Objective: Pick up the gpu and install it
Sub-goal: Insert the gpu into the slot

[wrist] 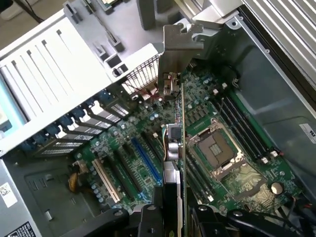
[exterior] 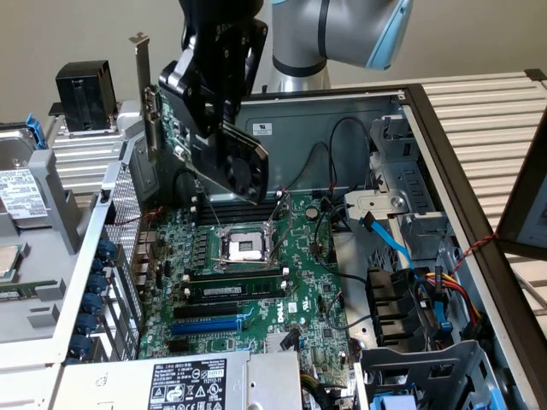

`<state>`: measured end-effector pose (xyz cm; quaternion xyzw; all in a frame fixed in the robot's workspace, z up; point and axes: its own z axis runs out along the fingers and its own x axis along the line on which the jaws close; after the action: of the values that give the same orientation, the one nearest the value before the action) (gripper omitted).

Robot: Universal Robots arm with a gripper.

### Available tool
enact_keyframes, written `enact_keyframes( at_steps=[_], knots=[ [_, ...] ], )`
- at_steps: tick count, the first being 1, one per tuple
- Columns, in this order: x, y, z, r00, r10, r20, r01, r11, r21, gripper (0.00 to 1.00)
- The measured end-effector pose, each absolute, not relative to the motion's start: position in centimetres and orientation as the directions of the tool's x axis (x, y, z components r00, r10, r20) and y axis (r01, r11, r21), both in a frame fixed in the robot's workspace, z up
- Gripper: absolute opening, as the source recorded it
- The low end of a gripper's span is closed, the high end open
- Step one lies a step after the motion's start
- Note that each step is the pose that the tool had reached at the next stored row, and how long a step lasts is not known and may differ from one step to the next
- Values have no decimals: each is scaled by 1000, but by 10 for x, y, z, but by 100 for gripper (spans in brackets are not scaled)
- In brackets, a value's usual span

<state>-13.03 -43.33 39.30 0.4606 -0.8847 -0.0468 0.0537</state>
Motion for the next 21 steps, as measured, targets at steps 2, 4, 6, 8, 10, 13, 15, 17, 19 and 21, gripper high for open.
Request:
enact_keyframes(
  at_steps=[2, 4, 6, 8, 10, 13, 15, 17, 19, 21],
  knots=[
    [-130, -433, 391, -540, -840, 52, -830, 542, 132, 27],
    [-130, -433, 390, -510, -859, 52, -849, 512, 132, 27],
    [-130, -433, 390, -477, -877, 51, -867, 480, 132, 27],
    [-130, -433, 389, -445, -894, 50, -885, 448, 129, 27],
    [-130, -433, 389, -413, -909, 49, -900, 416, 126, 27],
    [-130, -433, 389, -363, -931, 47, -922, 366, 123, 27],
    [-130, -433, 388, -328, -944, 46, -936, 331, 123, 27],
    [-130, -433, 388, -294, -955, 41, -947, 297, 125, 27],
    [-130, -433, 388, -269, -963, 32, -955, 271, 121, 27],
    [-130, -433, 388, -252, -967, 21, -961, 253, 109, 27]
  ],
)
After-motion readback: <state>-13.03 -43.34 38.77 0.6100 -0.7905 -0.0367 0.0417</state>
